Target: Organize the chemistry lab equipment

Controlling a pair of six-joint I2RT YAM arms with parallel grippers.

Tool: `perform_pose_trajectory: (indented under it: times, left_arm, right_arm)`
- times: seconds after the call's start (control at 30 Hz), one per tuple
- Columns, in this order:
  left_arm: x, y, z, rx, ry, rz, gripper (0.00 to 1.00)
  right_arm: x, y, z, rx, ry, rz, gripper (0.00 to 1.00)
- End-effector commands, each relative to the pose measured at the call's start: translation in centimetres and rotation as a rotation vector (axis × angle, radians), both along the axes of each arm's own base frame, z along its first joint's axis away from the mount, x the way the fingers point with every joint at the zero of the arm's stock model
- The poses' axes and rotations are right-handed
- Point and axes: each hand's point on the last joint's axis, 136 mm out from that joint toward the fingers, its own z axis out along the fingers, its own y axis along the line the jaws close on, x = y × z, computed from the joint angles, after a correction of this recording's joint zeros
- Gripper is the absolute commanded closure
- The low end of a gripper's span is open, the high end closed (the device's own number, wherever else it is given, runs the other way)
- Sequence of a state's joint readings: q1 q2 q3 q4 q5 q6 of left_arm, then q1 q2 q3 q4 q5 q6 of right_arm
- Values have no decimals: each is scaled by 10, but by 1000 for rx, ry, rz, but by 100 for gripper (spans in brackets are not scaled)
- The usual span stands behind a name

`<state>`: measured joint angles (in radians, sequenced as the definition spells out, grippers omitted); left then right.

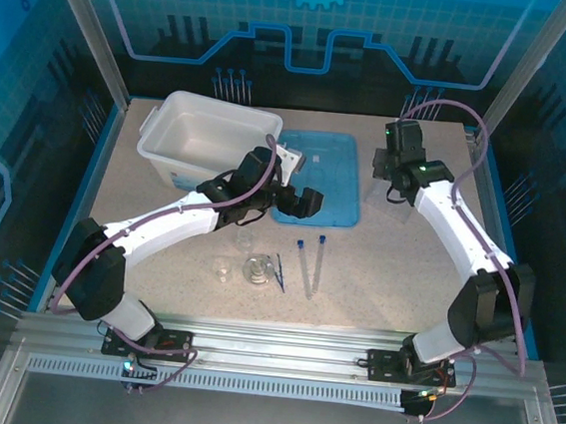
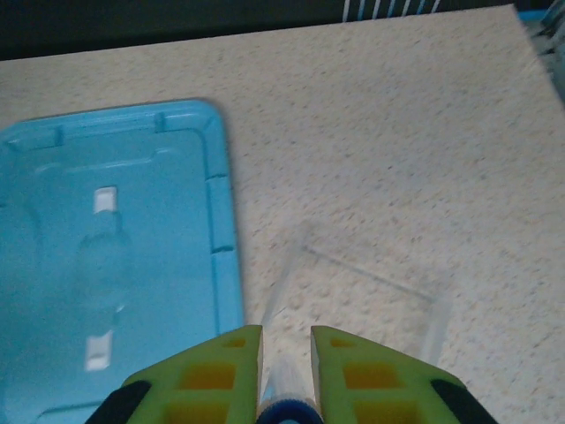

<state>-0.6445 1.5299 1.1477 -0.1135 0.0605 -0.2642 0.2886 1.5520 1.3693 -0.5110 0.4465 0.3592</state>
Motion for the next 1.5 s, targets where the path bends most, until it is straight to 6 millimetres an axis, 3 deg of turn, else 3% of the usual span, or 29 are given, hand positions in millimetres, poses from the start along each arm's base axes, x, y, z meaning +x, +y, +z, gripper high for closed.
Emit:
perform_pose_trajectory:
  times: [0.0,0.27,0.57,1.47]
  left_arm:
    - [-1,5,-9,11,42,15,1]
    - [-6,18,-23,31,55,42,1]
    - [-12,27,-31,40,67,58,1]
    - [-12,27,-39,41,80,63,1]
  right_arm:
    - [28,-11,24,-105,-115,-65,94]
    - [59,-14,2,-96,-102,-64,93]
    - [74,-26,-24,-4,-58,-83,93]
    - [80,-30,-54,27,1,-88,93]
